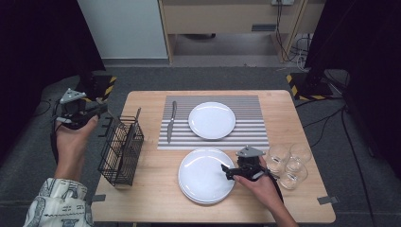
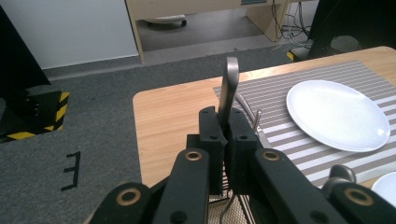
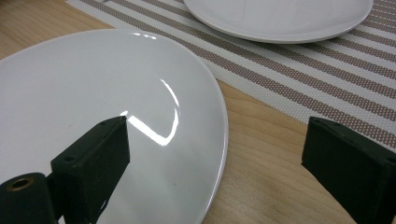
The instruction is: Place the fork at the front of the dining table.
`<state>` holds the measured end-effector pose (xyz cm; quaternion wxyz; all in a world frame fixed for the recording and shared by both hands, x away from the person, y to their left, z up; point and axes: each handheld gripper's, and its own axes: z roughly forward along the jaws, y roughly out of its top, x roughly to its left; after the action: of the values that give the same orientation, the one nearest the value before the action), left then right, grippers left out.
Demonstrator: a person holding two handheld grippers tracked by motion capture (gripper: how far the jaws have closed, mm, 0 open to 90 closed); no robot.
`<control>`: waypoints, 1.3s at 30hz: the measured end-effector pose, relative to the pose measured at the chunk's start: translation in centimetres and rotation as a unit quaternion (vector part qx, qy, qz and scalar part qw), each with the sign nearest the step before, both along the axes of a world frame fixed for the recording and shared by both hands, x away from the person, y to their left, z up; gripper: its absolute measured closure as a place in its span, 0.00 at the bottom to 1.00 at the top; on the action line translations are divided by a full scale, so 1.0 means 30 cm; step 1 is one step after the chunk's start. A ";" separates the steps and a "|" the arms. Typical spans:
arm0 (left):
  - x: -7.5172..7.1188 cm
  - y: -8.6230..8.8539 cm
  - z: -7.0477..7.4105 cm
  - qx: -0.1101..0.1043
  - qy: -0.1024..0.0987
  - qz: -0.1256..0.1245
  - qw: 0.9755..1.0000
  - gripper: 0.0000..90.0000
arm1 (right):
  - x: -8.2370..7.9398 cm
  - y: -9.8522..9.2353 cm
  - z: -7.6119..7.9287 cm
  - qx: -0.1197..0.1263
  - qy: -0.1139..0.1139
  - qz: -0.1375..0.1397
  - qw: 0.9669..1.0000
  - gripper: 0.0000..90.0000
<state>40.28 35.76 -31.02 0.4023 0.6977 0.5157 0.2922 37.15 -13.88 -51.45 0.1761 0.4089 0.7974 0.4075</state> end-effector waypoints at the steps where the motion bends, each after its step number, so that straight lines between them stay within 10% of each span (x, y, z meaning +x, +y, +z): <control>1: 0.001 -0.004 0.003 -0.001 -0.001 -0.001 1.000 0.96 | 0.000 0.000 0.000 -0.001 0.000 0.000 1.000 0.09; 39: -0.015 -0.104 0.105 -0.006 -0.025 -0.032 0.999 0.96 | 0.001 -0.009 0.007 0.001 -0.003 -0.001 1.000 0.09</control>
<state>39.84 32.65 -27.86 0.4286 0.7038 0.4849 0.2930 37.17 -14.14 -51.25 0.1788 0.4085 0.7961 0.4091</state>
